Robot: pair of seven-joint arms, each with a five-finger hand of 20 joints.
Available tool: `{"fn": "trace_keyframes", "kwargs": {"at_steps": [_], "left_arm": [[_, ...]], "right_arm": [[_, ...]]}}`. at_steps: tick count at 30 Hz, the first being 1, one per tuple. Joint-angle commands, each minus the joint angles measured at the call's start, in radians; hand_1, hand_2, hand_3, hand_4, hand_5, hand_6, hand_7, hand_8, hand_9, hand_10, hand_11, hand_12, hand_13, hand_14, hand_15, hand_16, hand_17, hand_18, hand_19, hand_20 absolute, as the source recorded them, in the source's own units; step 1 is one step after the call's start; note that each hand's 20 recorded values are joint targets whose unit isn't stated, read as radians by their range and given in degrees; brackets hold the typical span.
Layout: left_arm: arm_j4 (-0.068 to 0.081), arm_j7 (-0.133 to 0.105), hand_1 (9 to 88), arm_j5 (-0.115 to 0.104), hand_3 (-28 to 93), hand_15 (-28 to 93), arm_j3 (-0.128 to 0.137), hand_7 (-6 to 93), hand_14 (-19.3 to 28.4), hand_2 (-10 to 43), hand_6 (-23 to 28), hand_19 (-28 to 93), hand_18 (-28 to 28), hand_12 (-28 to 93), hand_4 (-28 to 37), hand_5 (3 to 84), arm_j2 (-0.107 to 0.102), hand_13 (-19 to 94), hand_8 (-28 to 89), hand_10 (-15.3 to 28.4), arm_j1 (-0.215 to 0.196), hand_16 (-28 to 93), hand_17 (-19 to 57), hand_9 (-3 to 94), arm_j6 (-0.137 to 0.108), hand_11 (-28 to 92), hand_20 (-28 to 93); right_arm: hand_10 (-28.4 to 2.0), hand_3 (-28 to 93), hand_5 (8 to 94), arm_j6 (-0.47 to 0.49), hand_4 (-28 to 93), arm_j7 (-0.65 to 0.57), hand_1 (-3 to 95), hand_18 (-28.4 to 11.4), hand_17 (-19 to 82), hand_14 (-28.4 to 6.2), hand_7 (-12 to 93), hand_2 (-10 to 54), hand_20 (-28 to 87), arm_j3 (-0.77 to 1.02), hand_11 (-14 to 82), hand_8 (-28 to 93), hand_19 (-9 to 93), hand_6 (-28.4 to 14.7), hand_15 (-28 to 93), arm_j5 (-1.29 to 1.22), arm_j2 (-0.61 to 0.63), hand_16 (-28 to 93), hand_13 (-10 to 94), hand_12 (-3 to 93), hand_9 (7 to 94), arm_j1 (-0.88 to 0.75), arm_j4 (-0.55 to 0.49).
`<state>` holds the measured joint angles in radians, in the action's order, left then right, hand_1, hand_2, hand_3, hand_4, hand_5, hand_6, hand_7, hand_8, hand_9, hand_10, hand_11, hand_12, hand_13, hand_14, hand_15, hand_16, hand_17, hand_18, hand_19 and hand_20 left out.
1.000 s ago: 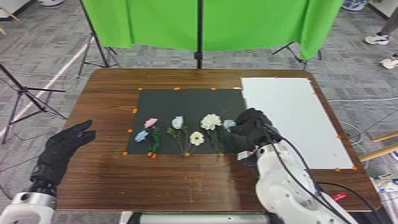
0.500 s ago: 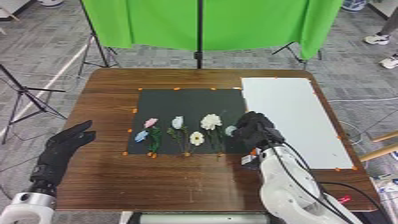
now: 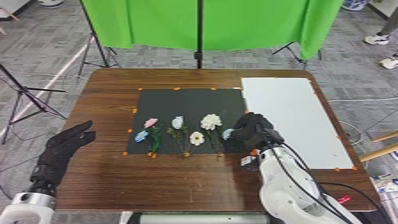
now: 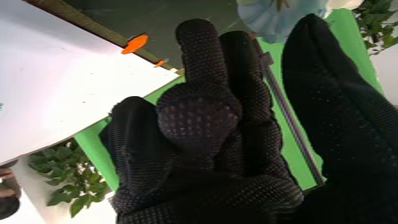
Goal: Arrange flowers
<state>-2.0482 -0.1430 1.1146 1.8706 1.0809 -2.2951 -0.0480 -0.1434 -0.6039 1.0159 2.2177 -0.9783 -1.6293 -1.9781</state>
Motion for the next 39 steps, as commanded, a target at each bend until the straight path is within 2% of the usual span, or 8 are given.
{"fn": "trace_keyframes", "kwargs": {"at_steps": [1, 17, 23, 25, 27, 30, 33, 39], "left_arm": [[-0.003, 0.017, 28.4, 0.008, 66, 14, 0.003, 8.6, 17.4, -2.6, 6.0, 10, 12.4, 11, -17.3, 41.9, 0.011, 35, -6, 14.3, -0.013, -1, 4.8, 43.7, 0.011, 18, 13], [-0.007, 0.025, 28.7, 0.008, 66, 14, 0.009, 8.6, 17.4, -2.6, 6.0, 10, 12.3, 11, -16.8, 41.9, 0.008, 35, -5, 14.3, -0.018, -1, 4.7, 43.7, 0.014, 18, 13], [-0.006, 0.029, 28.6, 0.007, 66, 14, 0.011, 8.6, 17.4, -2.7, 6.1, 10, 12.3, 11, -16.8, 41.9, 0.002, 35, -5, 14.3, -0.016, -1, 4.7, 43.7, 0.016, 18, 13], [-0.006, 0.029, 28.6, 0.008, 66, 14, 0.010, 8.5, 17.4, -2.7, 6.1, 10, 12.3, 11, -16.8, 41.9, 0.002, 35, -5, 14.3, -0.015, -1, 4.7, 43.7, 0.015, 18, 13], [-0.008, 0.030, 28.6, 0.008, 66, 14, 0.011, 8.5, 17.4, -2.7, 6.0, 10, 12.3, 11, -16.8, 42.0, 0.003, 35, -6, 14.3, -0.017, -1, 4.7, 43.7, 0.015, 18, 13], [-0.007, 0.030, 28.6, 0.008, 66, 14, 0.011, 8.6, 17.4, -2.7, 6.0, 10, 12.3, 11, -16.7, 41.9, 0.004, 35, -5, 14.3, -0.017, -1, 4.7, 43.7, 0.015, 18, 13], [-0.007, 0.027, 28.7, 0.009, 66, 14, 0.009, 8.6, 17.4, -2.7, 6.0, 10, 12.3, 11, -16.7, 41.9, 0.005, 35, -6, 14.3, -0.015, -1, 4.7, 43.8, 0.014, 18, 13], [-0.010, 0.025, 28.7, 0.009, 66, 14, 0.010, 8.5, 17.5, -2.6, 6.0, 10, 12.3, 11, -16.7, 41.9, 0.008, 35, -5, 14.4, -0.020, -1, 4.7, 43.7, 0.010, 18, 13]], "right_arm": [[-14.8, 67, 64.3, 0.010, -16, -0.012, 43.9, -16.6, 56, -4.0, 21, -9.5, 57, 0.025, 19.5, -10, 93, -1.5, 66, 0.020, 0.003, 34, 83, 22.0, 70.7, -0.016, -0.020], [-14.8, 67, 64.4, 0.030, -16, -0.009, 44.3, -16.9, 56, -4.1, 20, -9.5, 57, 0.071, 19.3, -10, 93, -1.5, 66, -0.005, 0.022, 34, 83, 21.9, 70.9, -0.051, -0.052], [-13.7, 64, 71.5, 0.027, -14, -0.025, 41.4, -17.3, 57, -4.6, 21, -9.5, 57, 0.088, 22.2, 2, 93, -2.0, 66, -0.005, 0.037, 33, 84, 22.3, 79.3, -0.072, -0.093], [-13.8, 64, 74.5, 0.029, -14, -0.017, 39.6, -17.5, 58, -4.5, 21, -9.5, 58, 0.101, 22.8, 2, 93, -2.1, 66, -0.024, 0.036, 33, 85, 22.5, 82.1, -0.083, -0.108], [-14.1, 65, 76.5, 0.035, -13, -0.015, 37.8, -17.6, 59, -4.5, 22, -9.5, 58, 0.108, 23.0, -2, 93, -1.9, 65, -0.045, 0.039, 33, 86, 22.8, 83.8, -0.096, -0.123], [-14.6, 64, 81.1, 0.067, -12, -0.016, 32.8, -18.0, 60, -4.9, 23, -6.1, 58, 0.120, 24.7, -8, 93, -1.8, 63, -0.075, 0.041, 33, 88, 23.5, 87.7, -0.108, -0.143], [-14.7, 63, 84.5, 0.112, -12, -0.024, 29.3, -18.5, 61, -5.0, 24, -2.1, 59, 0.124, 26.5, -9, 93, -2.1, 62, -0.106, 0.036, 33, 90, 24.0, 90.2, -0.112, -0.151], [-15.2, 61, 88.2, 0.254, -12, -0.055, 27.9, -18.5, 63, -5.2, 23, 1.4, 58, 0.122, 27.2, -8, 93, -2.4, 60, -0.202, 0.029, 34, 92, 23.8, 93.1, -0.098, -0.163]]}}
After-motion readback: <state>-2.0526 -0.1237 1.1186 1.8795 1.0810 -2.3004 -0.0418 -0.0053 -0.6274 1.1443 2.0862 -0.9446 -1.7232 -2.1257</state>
